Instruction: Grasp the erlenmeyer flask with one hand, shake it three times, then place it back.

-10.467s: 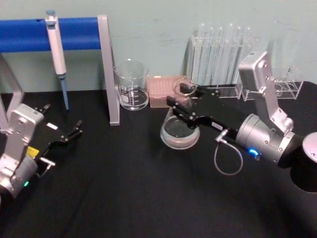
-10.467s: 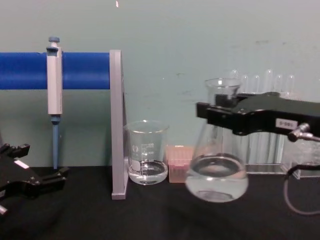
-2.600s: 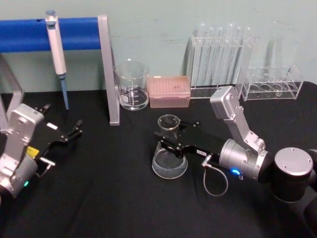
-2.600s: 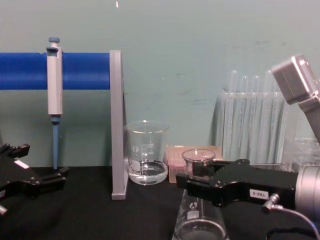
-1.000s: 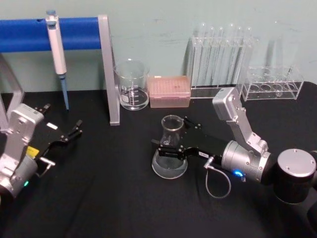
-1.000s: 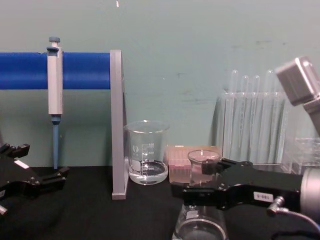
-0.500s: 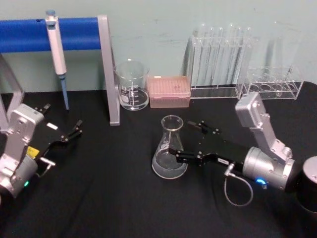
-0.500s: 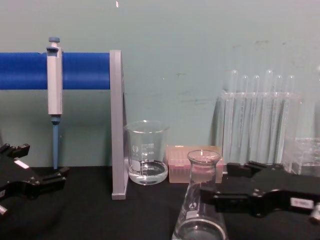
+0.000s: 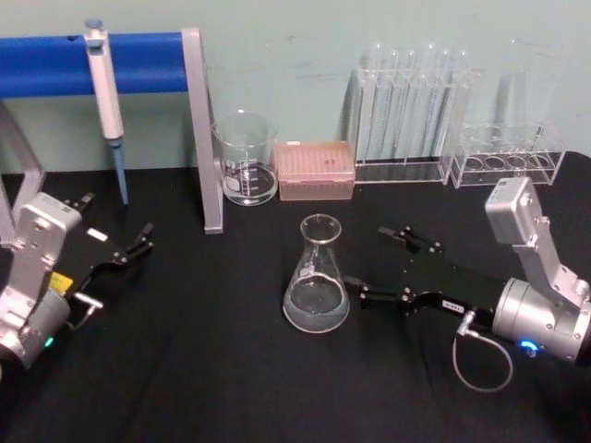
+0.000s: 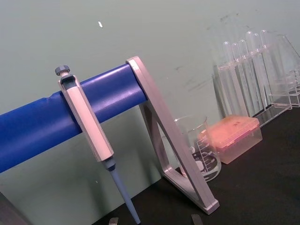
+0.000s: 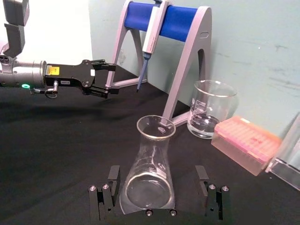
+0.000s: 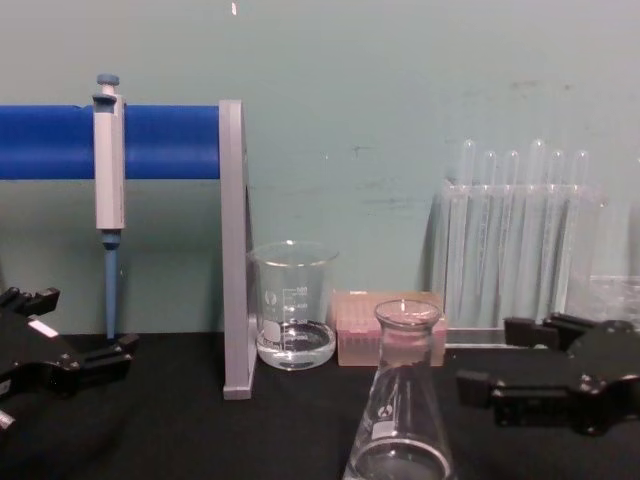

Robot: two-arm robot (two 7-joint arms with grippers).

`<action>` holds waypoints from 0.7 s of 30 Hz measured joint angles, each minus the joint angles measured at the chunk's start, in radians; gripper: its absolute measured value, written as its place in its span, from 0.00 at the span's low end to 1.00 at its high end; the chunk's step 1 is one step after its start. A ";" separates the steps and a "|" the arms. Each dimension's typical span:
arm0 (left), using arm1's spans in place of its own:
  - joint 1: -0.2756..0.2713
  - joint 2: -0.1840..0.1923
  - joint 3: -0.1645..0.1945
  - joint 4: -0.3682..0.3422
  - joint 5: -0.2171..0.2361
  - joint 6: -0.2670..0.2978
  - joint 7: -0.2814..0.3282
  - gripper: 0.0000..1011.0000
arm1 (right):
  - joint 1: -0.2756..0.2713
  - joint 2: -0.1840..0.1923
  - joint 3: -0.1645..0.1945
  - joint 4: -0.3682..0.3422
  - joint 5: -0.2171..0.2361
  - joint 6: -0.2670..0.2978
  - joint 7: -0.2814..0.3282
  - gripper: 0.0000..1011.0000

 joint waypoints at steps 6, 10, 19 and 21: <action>0.000 0.000 0.000 0.000 0.000 0.000 0.000 0.99 | -0.003 0.007 0.018 -0.004 0.001 -0.015 -0.020 0.99; 0.000 0.000 0.000 0.000 0.000 0.000 0.000 0.99 | -0.004 -0.002 0.036 -0.005 0.000 -0.025 -0.047 0.99; 0.000 0.000 0.000 0.000 0.000 0.000 0.000 0.99 | -0.002 -0.066 0.093 0.001 -0.013 -0.052 -0.154 0.99; 0.000 0.000 0.000 0.000 0.000 0.000 0.000 0.99 | -0.002 -0.084 0.104 0.003 -0.021 -0.053 -0.182 0.99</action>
